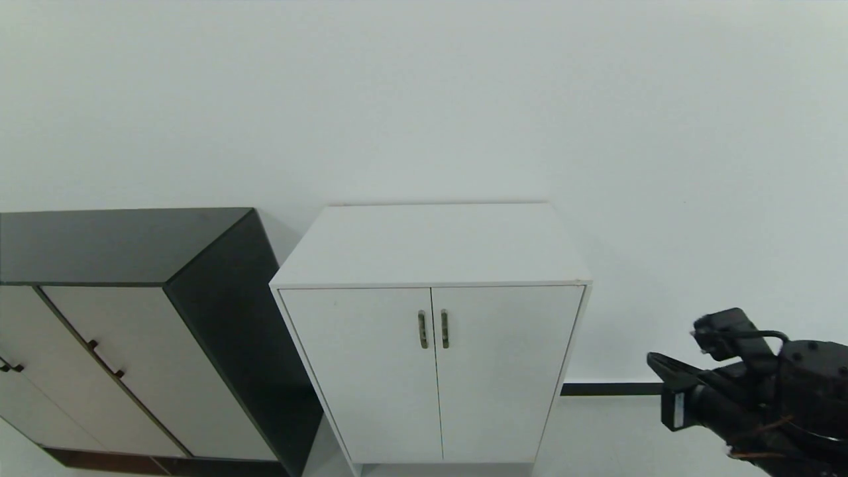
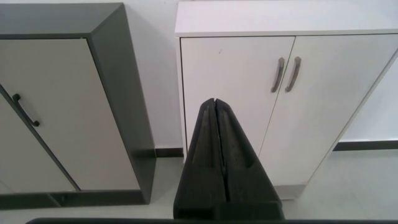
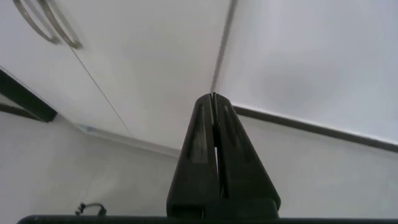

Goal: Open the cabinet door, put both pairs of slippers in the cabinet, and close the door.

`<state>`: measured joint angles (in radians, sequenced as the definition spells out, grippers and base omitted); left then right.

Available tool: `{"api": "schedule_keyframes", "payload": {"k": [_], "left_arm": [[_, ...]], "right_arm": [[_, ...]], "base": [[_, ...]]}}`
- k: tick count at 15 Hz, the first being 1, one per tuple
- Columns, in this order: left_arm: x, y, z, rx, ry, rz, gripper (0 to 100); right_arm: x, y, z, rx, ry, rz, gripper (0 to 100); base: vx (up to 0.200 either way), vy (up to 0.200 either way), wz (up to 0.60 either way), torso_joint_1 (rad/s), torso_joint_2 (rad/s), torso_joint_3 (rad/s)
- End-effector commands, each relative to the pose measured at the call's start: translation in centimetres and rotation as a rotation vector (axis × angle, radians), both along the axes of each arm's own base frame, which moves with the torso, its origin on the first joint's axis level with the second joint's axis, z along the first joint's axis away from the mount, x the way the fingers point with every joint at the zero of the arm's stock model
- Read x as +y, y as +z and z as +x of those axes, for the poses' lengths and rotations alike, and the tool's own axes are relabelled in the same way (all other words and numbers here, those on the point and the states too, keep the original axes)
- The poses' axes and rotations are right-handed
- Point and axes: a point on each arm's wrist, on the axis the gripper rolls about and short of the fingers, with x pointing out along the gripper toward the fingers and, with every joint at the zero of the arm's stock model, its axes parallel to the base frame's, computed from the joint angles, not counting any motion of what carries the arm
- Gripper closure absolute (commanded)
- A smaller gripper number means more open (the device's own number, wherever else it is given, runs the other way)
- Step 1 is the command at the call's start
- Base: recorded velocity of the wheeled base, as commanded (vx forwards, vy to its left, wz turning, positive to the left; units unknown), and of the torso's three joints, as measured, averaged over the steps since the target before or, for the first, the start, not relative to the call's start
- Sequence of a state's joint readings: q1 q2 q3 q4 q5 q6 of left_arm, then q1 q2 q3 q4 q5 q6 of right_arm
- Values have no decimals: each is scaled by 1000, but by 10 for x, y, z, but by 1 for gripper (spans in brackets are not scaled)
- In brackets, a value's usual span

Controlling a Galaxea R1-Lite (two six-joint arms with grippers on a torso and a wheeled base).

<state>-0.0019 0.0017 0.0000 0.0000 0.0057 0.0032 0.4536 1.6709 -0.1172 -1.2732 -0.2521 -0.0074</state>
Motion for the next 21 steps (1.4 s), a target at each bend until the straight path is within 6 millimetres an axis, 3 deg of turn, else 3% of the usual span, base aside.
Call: {"api": "schedule_keyframes", "payload": {"k": [1, 4, 6, 8, 15, 19, 21], "left_arm": [[0, 0, 0, 0, 1, 0, 100], [0, 0, 0, 0, -1, 0, 100], [0, 0, 0, 0, -1, 0, 100], [0, 0, 0, 0, -4, 0, 100], [0, 0, 0, 0, -2, 0, 100], [0, 0, 0, 0, -4, 0, 100], [0, 0, 0, 0, -2, 0, 100]], "right_arm": [[-27, 21, -49, -83, -30, 45, 100], [-55, 24, -109, -31, -16, 16, 100], [-72, 14, -152, -31, 78, 40, 100], [-84, 4, -181, -50, 172, 70, 100], [-88, -18, -192, -14, 187, 63, 100], [-87, -19, -195, -64, -95, 61, 100], [-87, -19, -202, -148, -149, 69, 100]], "base": [[0, 0, 0, 0, 0, 0], [0, 0, 0, 0, 0, 0], [0, 0, 0, 0, 0, 0], [0, 0, 0, 0, 0, 0], [0, 0, 0, 0, 0, 0], [0, 0, 0, 0, 0, 0], [0, 0, 0, 0, 0, 0]]}}
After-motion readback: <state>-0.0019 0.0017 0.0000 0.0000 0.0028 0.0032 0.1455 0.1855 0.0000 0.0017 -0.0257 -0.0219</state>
